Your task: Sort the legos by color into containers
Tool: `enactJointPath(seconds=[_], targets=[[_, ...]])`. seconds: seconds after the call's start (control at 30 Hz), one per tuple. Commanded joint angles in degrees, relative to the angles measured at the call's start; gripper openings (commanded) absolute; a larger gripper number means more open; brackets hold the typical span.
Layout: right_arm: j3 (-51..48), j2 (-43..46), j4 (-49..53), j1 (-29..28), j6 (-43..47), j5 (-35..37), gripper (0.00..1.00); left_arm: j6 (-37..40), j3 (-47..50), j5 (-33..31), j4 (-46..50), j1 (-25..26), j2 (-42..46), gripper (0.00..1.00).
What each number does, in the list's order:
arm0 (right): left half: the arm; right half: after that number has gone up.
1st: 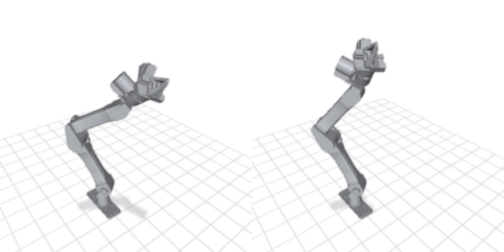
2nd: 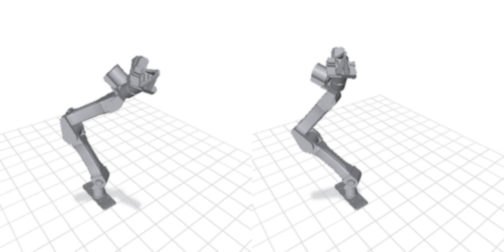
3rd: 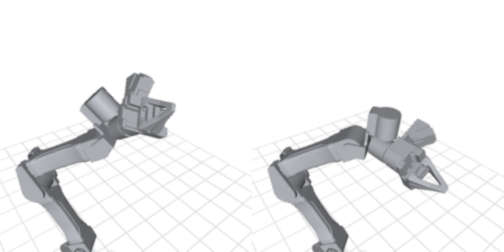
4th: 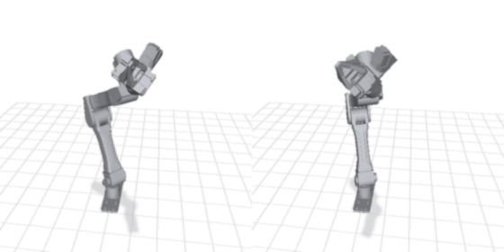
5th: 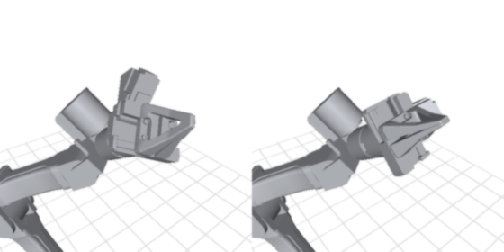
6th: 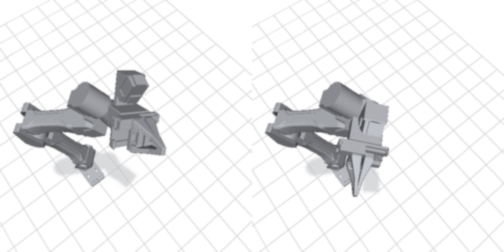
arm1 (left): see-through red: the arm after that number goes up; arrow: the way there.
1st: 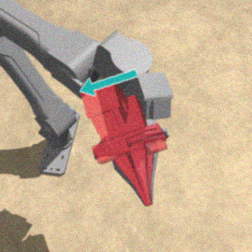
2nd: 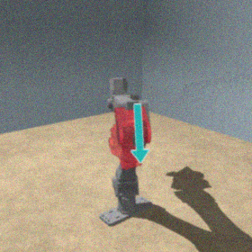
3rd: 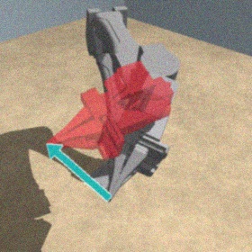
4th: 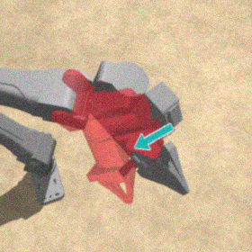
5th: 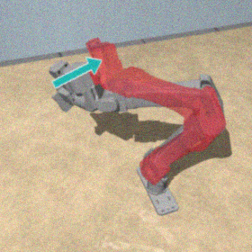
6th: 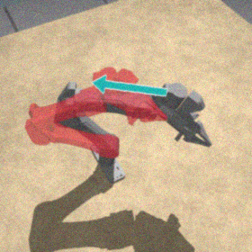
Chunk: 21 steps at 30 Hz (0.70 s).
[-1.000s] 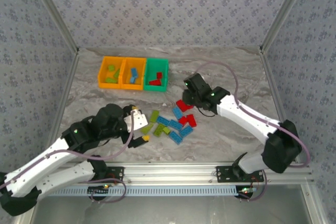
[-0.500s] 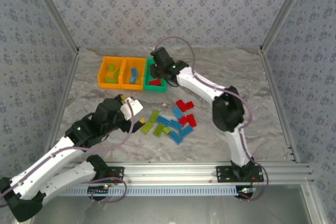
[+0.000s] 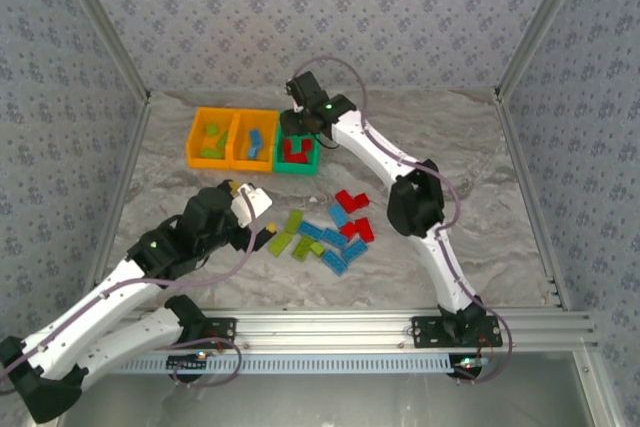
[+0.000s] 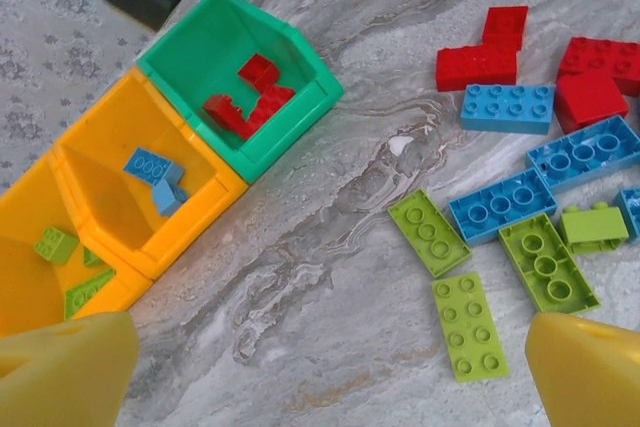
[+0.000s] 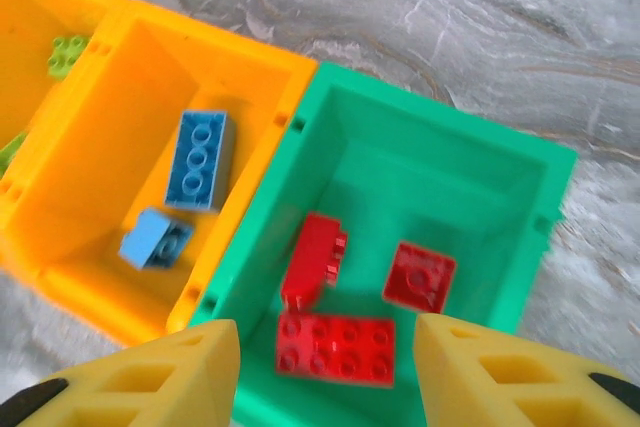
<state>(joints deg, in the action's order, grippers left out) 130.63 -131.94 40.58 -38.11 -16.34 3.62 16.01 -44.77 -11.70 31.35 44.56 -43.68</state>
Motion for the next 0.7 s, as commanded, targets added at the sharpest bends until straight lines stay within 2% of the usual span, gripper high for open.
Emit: enactJointPath(seconds=[0.0,0.07,0.13,0.2,0.27,0.4,0.5,0.67], targets=[[-8.4,13.56,3.66,-1.16,3.86,-2.58,0.52,-5.04,-2.0,-2.13,-0.53,-0.96,-1.91,0.99],[-17.08,21.8,3.25,-2.15,4.71,-4.03,0.53,-8.04,-4.46,-2.7,2.06,-1.13,-3.82,0.99],[-26.54,31.3,2.84,-3.71,5.21,-5.48,0.54,-13.23,-9.03,-1.74,8.89,-1.1,-7.06,0.99],[-34.54,40.2,3.09,-5.97,5.76,-6.12,0.63,-21.79,-13.91,-1.36,16.28,-1.08,-10.91,0.99],[-41.44,48.5,3.52,-8.6,6.05,-6.87,0.72,-29.42,-14.61,0.34,19.13,-1.03,-13.07,0.99],[-53.45,61.52,3.72,-10.76,2.21,-10.85,0.89,-37.92,-9.53,6.1,16.03,-0.61,-16.79,0.97],[-60.12,67.03,2.01,-10.6,-0.29,-11.88,0.98,-39.83,-7.13,7.93,14.37,-0.52,-22.29,0.95],[-64.66,68.62,1.35,-8.42,-2.38,-12.26,1.0,-39.19,-3.58,9.76,7.89,-0.52,-30.62,0.89]])
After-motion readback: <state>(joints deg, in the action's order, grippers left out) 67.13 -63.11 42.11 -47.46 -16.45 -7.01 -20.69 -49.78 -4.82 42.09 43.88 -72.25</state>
